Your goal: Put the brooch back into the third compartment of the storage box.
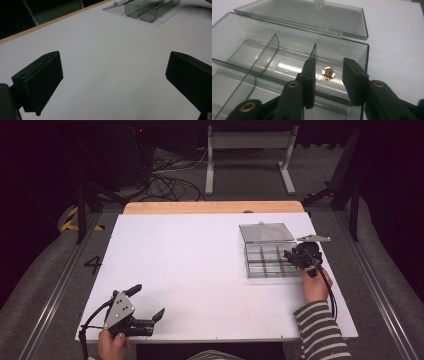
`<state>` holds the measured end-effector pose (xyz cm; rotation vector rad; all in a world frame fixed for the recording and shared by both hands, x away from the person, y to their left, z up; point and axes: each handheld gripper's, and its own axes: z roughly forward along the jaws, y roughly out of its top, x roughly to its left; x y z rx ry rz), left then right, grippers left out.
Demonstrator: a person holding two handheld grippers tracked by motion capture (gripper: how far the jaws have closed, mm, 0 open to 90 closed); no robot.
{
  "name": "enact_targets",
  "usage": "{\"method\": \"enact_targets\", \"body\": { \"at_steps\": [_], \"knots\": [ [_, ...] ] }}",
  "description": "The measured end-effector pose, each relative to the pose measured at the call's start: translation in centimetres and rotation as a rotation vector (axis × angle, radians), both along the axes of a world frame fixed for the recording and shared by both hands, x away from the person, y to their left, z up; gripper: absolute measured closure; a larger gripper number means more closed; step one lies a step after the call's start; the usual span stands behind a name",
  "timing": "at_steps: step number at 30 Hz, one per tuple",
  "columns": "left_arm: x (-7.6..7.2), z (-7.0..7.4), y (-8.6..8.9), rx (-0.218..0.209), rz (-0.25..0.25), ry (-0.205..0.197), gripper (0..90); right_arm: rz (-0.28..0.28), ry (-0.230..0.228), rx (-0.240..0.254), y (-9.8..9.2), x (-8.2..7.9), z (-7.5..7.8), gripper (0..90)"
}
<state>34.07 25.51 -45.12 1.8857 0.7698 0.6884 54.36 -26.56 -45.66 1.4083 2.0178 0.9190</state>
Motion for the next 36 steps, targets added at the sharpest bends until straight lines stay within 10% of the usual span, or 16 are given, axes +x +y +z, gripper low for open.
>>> {"method": "enact_targets", "body": {
  "at_steps": [23,36],
  "knots": [
    [0.0,0.1,0.1,-0.005,-0.001,0.0,1.6,0.166,-0.054,0.116,-0.6,-3.3,3.8,21.6],
    [0.0,0.0,0.1,-0.007,0.0,0.003,1.6,0.184,-0.091,0.124,-0.7,-4.7,4.9,21.3]
  ]
}}
